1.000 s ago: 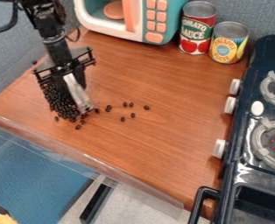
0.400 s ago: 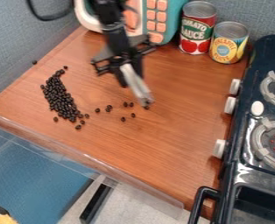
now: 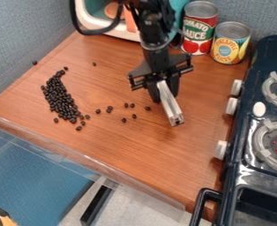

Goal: Sweep into pile

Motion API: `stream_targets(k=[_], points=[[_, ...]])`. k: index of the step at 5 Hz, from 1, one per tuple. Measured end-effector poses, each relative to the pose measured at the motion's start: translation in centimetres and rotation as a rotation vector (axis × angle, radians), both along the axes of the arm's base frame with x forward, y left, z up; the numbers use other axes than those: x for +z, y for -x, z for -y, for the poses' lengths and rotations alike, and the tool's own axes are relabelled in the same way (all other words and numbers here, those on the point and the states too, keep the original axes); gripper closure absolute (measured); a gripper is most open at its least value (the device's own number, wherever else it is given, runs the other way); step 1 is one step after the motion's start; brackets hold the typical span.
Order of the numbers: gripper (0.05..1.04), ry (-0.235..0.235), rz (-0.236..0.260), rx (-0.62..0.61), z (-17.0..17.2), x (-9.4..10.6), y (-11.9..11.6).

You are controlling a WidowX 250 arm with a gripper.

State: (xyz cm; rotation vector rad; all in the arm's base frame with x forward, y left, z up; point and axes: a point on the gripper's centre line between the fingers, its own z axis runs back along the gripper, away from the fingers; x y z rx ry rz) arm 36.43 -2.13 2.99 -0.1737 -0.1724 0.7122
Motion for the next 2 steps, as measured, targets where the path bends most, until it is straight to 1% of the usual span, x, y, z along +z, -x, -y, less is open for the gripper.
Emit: stream_targets(k=[1,2], points=[[0.702,-0.021,-0.002,-0.016,-0.3,-1.3,-0.3],[0.702,-0.036,-0.004,-0.014,-1.4,-1.5,-0.4]])
